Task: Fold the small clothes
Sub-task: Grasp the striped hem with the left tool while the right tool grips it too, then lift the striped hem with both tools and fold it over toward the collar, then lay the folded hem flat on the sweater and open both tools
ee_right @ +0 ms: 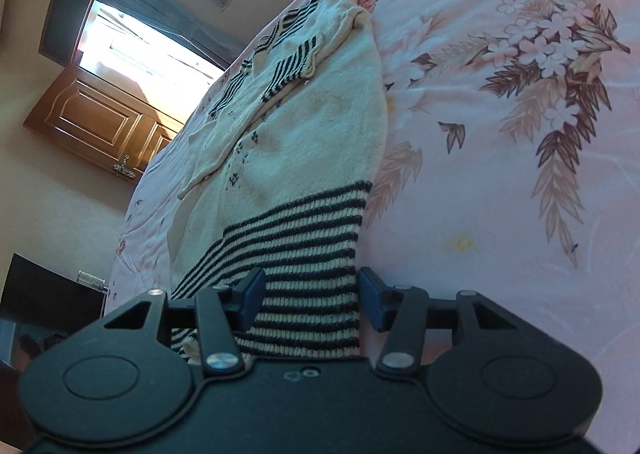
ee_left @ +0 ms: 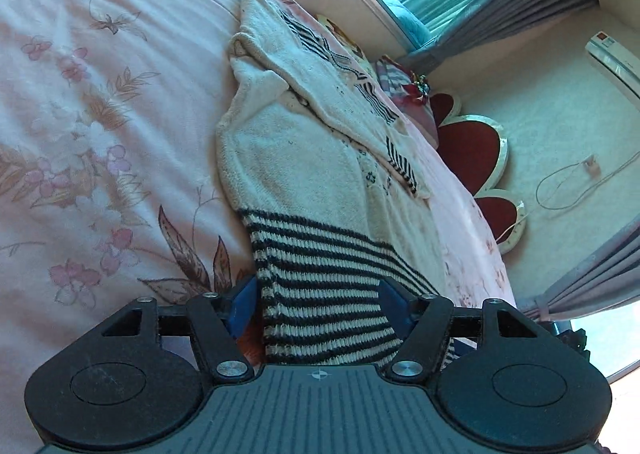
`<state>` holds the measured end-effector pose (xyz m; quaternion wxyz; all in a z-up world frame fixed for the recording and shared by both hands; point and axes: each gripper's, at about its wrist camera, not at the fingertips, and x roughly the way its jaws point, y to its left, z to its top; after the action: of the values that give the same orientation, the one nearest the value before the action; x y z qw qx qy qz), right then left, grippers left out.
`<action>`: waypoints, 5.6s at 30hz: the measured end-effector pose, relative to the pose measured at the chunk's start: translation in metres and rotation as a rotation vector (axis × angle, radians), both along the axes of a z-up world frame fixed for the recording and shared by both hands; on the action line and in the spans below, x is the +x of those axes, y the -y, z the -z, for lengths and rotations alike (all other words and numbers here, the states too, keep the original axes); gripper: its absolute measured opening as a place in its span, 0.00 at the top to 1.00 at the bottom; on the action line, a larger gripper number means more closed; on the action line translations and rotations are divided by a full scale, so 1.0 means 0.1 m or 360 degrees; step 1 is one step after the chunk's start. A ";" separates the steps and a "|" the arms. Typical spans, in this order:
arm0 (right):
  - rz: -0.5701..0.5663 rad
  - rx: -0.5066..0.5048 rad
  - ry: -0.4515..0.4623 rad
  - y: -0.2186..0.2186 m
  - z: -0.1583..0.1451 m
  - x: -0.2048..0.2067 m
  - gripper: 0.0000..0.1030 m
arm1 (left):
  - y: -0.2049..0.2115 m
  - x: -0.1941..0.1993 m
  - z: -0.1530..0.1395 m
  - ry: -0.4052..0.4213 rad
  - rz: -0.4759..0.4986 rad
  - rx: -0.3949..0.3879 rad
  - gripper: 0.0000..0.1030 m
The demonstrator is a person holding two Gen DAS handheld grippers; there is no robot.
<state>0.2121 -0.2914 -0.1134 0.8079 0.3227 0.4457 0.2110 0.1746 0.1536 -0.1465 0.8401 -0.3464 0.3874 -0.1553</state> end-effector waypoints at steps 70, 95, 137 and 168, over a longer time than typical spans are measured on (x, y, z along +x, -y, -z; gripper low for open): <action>0.0255 0.0062 0.0091 -0.12 -0.15 3.00 0.95 | -0.18 3.23 -0.15 0.0075 -0.0239 -0.0027 0.95; 0.0175 -0.0082 0.0419 -0.24 -0.07 3.52 0.63 | -0.08 3.74 -0.07 0.0202 -0.0195 0.0463 0.40; -0.0457 -0.0938 0.0678 -1.70 -0.10 3.51 0.83 | 1.20 3.96 -0.26 0.0293 0.0030 0.0985 0.26; -0.0339 -0.1242 0.0790 -1.41 -0.18 2.50 0.66 | 0.93 2.83 -0.31 0.0385 0.0000 0.1204 0.18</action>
<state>0.4620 -0.1500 -0.0949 0.9247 -0.1125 0.3158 0.1802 0.4572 0.0601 -0.1158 0.9480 0.0084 0.3154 -0.0411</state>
